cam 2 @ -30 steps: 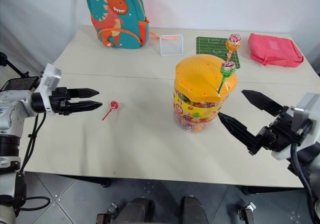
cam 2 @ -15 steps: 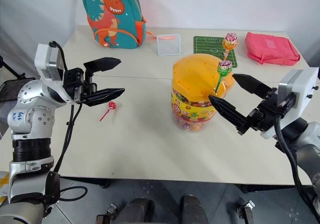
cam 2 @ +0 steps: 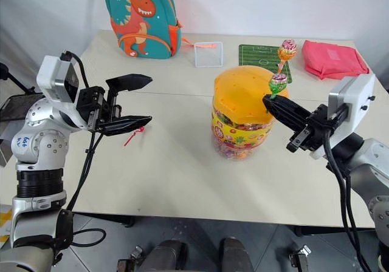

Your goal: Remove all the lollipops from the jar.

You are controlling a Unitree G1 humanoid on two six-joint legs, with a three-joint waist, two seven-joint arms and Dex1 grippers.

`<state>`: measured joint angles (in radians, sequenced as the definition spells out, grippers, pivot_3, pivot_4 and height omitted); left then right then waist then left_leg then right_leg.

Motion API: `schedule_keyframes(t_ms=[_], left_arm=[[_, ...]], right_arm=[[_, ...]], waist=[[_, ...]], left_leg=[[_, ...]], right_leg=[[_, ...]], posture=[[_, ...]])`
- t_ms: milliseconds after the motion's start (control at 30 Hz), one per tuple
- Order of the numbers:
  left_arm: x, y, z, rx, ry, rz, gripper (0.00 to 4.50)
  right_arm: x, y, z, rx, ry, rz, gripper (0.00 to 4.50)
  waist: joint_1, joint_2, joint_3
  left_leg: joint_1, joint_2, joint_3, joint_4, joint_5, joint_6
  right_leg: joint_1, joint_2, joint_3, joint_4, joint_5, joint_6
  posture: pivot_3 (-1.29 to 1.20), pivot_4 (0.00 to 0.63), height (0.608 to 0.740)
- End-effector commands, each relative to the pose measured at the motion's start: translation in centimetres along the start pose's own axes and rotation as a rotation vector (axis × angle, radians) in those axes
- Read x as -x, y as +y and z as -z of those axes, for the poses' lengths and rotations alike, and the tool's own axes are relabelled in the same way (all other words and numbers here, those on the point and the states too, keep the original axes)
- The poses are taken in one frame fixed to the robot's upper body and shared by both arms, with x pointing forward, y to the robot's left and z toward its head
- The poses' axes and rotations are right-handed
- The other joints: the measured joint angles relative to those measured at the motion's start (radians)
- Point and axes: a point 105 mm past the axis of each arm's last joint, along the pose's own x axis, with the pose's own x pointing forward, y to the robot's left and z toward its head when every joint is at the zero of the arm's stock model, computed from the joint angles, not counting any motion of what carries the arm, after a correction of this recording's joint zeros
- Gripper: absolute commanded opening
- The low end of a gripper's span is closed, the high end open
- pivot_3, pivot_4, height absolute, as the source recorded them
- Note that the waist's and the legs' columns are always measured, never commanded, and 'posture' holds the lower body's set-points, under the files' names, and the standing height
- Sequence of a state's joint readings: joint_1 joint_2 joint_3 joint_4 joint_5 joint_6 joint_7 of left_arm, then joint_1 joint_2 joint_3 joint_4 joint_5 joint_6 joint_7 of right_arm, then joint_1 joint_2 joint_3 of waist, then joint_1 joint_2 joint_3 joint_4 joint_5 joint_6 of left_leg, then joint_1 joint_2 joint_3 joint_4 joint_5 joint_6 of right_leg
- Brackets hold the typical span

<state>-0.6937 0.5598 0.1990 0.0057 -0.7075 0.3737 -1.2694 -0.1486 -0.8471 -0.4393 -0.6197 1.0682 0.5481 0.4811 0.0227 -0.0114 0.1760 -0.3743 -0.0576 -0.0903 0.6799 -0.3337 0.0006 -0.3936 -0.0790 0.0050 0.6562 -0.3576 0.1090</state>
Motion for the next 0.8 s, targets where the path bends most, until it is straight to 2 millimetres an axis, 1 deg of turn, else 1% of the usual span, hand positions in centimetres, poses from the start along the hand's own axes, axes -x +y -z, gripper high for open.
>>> schedule_keyframes(t_ms=[33, 133, 167, 200, 233, 267, 300, 333, 400, 500, 533, 567, 633, 667, 700, 733, 800], left_arm=[[-0.7, -0.3, -0.9, -0.022, -0.045, 0.046, 4.5], [-0.9, -0.3, -0.9, -0.016, -0.05, 0.057, 4.5], [-1.1, -0.3, -0.6, -0.013, -0.043, 0.068, 4.5], [-1.3, -0.2, -0.5, -0.028, -0.035, 0.071, 4.5], [-1.4, -0.1, -0.4, -0.04, -0.03, 0.073, 4.5], [-1.4, -0.1, -0.2, -0.04, -0.011, 0.084, 4.5], [-1.4, -0.2, -0.1, -0.041, 0.006, 0.096, 4.5], [-1.2, -0.9, 0.6, -0.024, 0.061, 0.14, 4.5], [-0.9, -1.8, 1.7, -0.009, 0.136, 0.198, 4.5], [-0.8, -2.2, 2.5, 0.028, 0.174, 0.219, 4.5], [-0.8, -2.1, 2.7, 0.023, 0.181, 0.217, 4.5], [-0.8, -2.1, 3.0, 0.023, 0.191, 0.217, 4.5], [-0.8, -2.1, 3.4, 0.019, 0.203, 0.221, 4.5], [-0.9, -2.1, 3.5, 0.024, 0.2, 0.221, 4.5], [-0.9, -2.1, 3.4, 0.027, 0.196, 0.223, 4.5], [-1.0, -2.2, 3.4, 0.029, 0.194, 0.225, 4.5], [-1.0, -2.2, 3.4, 0.03, 0.193, 0.228, 4.5]], right_arm=[[0.3, 0.5, -2.0, 0.025, -0.092, -0.048, 0.01], [0.3, 0.5, -2.8, 0.014, -0.141, -0.059, 0.01], [0.6, -0.2, -4.1, 0.006, -0.172, -0.043, 0.01], [1.2, -1.3, -5.5, -0.011, -0.208, 0.004, 0.01], [1.7, -2.1, -6.5, -0.023, -0.234, 0.036, 0.01], [2.6, -3.4, -7.3, -0.041, -0.257, 0.104, 0.01], [3.5, -4.5, -7.5, -0.058, -0.246, 0.165, 0.01], [4.9, -6.6, -6.3, -0.07, -0.124, 0.288, 0.01], [7.4, -9.3, -4.3, -0.061, 0.082, 0.467, 0.01], [12.4, -12.2, -0.2, -0.05, 0.498, 0.727, 0.01], [13.6, -12.8, 0.7, -0.038, 0.584, 0.78, 0.01], [14.2, -12.8, 1.8, -0.069, 0.626, 0.789, 0.01], [14.8, -12.3, 4.4, -0.116, 0.723, 0.743, 0.01], [15.2, -11.9, 5.8, -0.137, 0.799, 0.717, 0.01], [15.8, -11.7, 6.9, -0.134, 0.874, 0.711, 0.01], [16.9, -11.8, 8.2, -0.137, 0.973, 0.73, 0.01], [18.2, -12.0, 9.3, -0.134, 1.072, 0.756, 0.01]], waist=[[0.0, 0.0, 0.0], [0.0, 0.0, 0.0], [0.0, 0.0, 0.0], [0.0, 0.0, 0.0], [0.0, 0.001, 0.001], [0.001, 0.001, 0.001], [0.003, 0.001, 0.001], [0.005, 0.001, 0.001], [0.005, 0.001, 0.001], [0.004, 0.001, 0.0], [0.003, 0.001, 0.0], [0.002, 0.001, 0.0], [-0.001, 0.002, 0.0], [-0.004, 0.002, 0.0], [-0.008, 0.001, 0.0], [-0.01, 0.002, 0.0], [-0.011, 0.002, 0.001]], left_leg=[[0.0, 0.0, 0.0, 0.0, 0.0, 0.0], [0.0, 0.0, 0.0, 0.0, 0.0, 0.0], [0.0, 0.0, 0.0, 0.0, 0.0, 0.0], [0.0, 0.0, 0.0, 0.0, 0.0, 0.0], [0.0, 0.0, 0.0, 0.0, 0.0, 0.0], [0.0, 0.0, 0.0, 0.0, 0.0, 0.0], [0.0, 0.0, 0.0, 0.0, 0.0, 0.0], [0.0, 0.0, -0.001, 0.0, 0.0, 0.0], [0.0, 0.0, -0.002, -0.003, 0.0, 0.0], [0.0, 0.0, 0.0, -0.004, -0.001, 0.001], [-0.001, 0.0, 0.0, -0.004, -0.001, 0.001], [-0.002, 0.0, 0.001, -0.004, 0.0, 0.002], [-0.001, 0.0, 0.002, -0.004, 0.0, 0.002], [0.0, 0.0, 0.003, -0.004, 0.0, 0.002], [0.0, 0.001, 0.004, -0.004, 0.0, 0.002], [0.001, 0.001, 0.005, -0.004, 0.0, 0.002], [0.001, 0.001, 0.006, -0.004, 0.0, 0.002]], right_leg=[[0.0, 0.0, 0.0, 0.0, 0.0, 0.0], [0.0, 0.0, 0.0, 0.0, 0.0, 0.0], [0.0, 0.0, 0.0, 0.0, 0.0, 0.0], [0.0, 0.0, 0.0, 0.0, 0.0, 0.0], [0.0, 0.0, 0.0, 0.0, 0.0, 0.0], [0.0, 0.0, 0.0, 0.0, 0.0, 0.0], [0.0, 0.0, 0.0, -0.002, 0.0, 0.0], [0.001, 0.0, -0.001, -0.002, 0.0, 0.0], [0.002, 0.0, -0.002, -0.003, 0.0, 0.0], [0.002, -0.001, -0.001, -0.003, 0.0, 0.0], [0.002, 0.0, 0.0, -0.003, 0.0, 0.0], [0.001, 0.0, 0.0, -0.004, 0.0, 0.0], [0.001, 0.0, 0.001, -0.003, 0.0, 0.0], [0.001, 0.0, 0.001, -0.003, 0.0, 0.0], [0.001, 0.001, 0.002, -0.003, 0.0, 0.0], [0.001, 0.001, 0.002, -0.003, 0.0, 0.0], [0.0, 0.001, 0.003, -0.003, 0.0, 0.0]], posture=[[0.0, 0.15, 0.74], [0.0, 0.15, 0.74], [0.0, 0.15, 0.74], [0.0, 0.15, 0.74], [0.0, 0.15, 0.74], [0.0, 0.15, 0.74], [0.0, 0.15, 0.74], [0.0, 0.15, 0.74], [0.0, 0.15, 0.74], [0.0, 0.15, 0.74], [0.0, 0.15, 0.74], [0.0, 0.15, 0.74], [0.0, 0.15, 0.74], [0.0, 0.15, 0.74], [0.0, 0.15, 0.74], [0.0, 0.15, 0.74], [0.0, 0.15, 0.74]])
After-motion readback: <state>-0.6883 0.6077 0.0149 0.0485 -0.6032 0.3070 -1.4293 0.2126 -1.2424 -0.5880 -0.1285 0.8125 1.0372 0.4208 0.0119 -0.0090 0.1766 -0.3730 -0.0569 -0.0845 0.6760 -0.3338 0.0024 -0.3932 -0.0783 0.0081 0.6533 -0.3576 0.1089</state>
